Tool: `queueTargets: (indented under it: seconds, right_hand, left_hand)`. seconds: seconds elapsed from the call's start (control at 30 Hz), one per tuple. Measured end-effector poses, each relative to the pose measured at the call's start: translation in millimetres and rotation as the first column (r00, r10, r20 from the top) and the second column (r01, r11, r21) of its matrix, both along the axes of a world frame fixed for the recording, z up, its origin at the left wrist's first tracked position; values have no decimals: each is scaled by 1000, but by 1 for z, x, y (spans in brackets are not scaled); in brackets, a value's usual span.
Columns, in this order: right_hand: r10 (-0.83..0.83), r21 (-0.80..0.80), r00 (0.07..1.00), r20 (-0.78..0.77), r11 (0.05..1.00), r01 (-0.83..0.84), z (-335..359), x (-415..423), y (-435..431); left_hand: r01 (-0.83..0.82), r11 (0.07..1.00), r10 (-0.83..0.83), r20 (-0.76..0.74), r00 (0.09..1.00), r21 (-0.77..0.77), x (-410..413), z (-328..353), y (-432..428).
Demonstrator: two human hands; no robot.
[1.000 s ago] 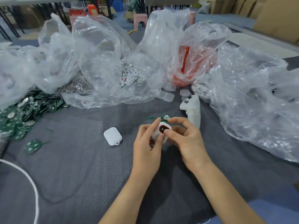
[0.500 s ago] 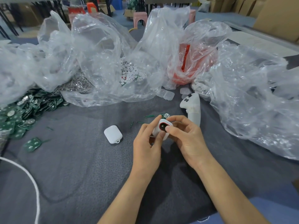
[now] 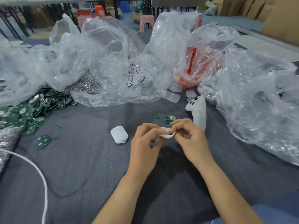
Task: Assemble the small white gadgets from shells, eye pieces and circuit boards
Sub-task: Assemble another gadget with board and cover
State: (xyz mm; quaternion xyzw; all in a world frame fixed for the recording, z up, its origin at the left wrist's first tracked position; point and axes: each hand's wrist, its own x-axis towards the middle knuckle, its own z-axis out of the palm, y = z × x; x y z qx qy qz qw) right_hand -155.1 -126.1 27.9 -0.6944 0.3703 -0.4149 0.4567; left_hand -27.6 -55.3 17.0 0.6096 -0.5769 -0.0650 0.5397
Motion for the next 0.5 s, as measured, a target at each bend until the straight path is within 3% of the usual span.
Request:
queueTargets:
  seconds: [0.1,0.2,0.33,0.5]
  right_hand:
    - [-24,-194,979,-204,981,-17,-4,1,0]
    - [-17,-275,917,-398,956,-102,-9,4,1]
    - [-29,-260,901,-432,961,-94,-8,5,2]
    - [1,-286,901,-434,948,-139,-7,6,7]
  left_hand:
    - [6,1000,-9,293,956,11,14,-3,5]
    - [28,998,-48,499,866,48,21,-4,8]
    - [35,992,-98,567,818,121,20,0,11]
    - [60,964,-190,516,835,257,22,4,22]
